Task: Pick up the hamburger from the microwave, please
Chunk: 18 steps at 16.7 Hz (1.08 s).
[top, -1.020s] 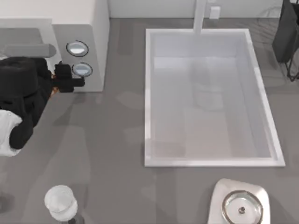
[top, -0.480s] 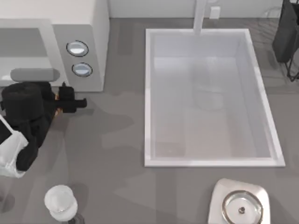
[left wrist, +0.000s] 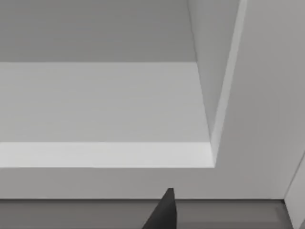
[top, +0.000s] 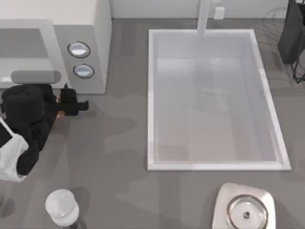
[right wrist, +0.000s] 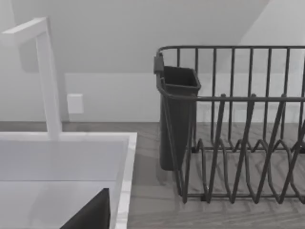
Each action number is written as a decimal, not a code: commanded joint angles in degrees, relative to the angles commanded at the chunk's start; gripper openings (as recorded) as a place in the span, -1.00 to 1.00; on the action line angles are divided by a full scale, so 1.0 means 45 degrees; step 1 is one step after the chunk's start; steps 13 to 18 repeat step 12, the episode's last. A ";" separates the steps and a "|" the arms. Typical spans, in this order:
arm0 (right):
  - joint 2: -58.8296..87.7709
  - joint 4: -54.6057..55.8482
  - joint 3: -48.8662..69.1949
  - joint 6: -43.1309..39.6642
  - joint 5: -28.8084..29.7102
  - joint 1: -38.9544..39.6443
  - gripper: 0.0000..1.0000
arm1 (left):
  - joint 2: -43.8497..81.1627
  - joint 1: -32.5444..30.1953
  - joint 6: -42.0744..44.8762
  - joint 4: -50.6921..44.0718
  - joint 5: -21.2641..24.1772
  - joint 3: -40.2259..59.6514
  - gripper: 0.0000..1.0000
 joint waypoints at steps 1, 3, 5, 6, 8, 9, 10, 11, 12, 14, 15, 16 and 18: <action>0.0000 0.0000 0.0000 0.0000 0.0000 0.0000 1.00 | 0.0000 0.0000 0.0000 0.0000 0.0000 0.0000 0.21; 0.0000 0.0000 0.0000 0.0000 0.0000 0.0000 1.00 | 0.0000 0.0000 0.0000 0.0000 0.0000 0.0000 0.51; 0.0000 0.0000 0.0000 0.0000 0.0000 0.0000 1.00 | 0.0000 0.0000 0.0000 0.0000 0.0000 0.0000 0.81; 0.0000 0.0000 0.0000 0.0000 0.0000 0.0000 1.00 | 0.0000 0.0000 0.0000 0.0000 0.0000 0.0000 0.96; 0.0000 0.0000 0.0000 0.0000 0.0000 0.0000 1.00 | 0.0000 0.0000 0.0000 0.0000 0.0000 0.0000 1.00; 0.0000 0.0000 0.0000 0.0000 0.0000 0.0000 1.00 | 0.0000 0.0000 0.0000 0.0000 0.0000 0.0000 1.00; 0.0000 0.0000 0.0000 0.0000 0.0000 0.0000 1.00 | 0.0000 0.0000 0.0000 0.0000 0.0000 0.0000 1.00; 0.0000 0.0000 0.0000 0.0000 0.0000 0.0000 1.00 | 0.0000 0.0000 0.0000 0.0000 0.0000 0.0000 1.00; 0.0000 0.0000 0.0000 0.0000 0.0000 0.0000 1.00 | 0.0000 0.0000 0.0000 0.0000 0.0000 0.0000 1.00; 0.0000 0.0000 0.0000 0.0000 0.0000 0.0000 1.00 | 0.0000 0.0000 0.0000 0.0000 0.0000 0.0000 1.00; 0.0000 0.0000 0.0000 0.0000 0.0000 0.0000 1.00 | 0.0000 0.0000 0.0000 0.0000 0.0000 0.0000 1.00; 0.0000 0.0000 0.0000 0.0000 0.0000 0.0000 1.00 | 0.0000 0.0000 0.0000 0.0000 0.0000 0.0000 1.00; 0.0000 0.0000 0.0000 0.0000 0.0000 0.0000 1.00 | 0.0000 0.0000 0.0000 0.0000 0.0000 0.0000 1.00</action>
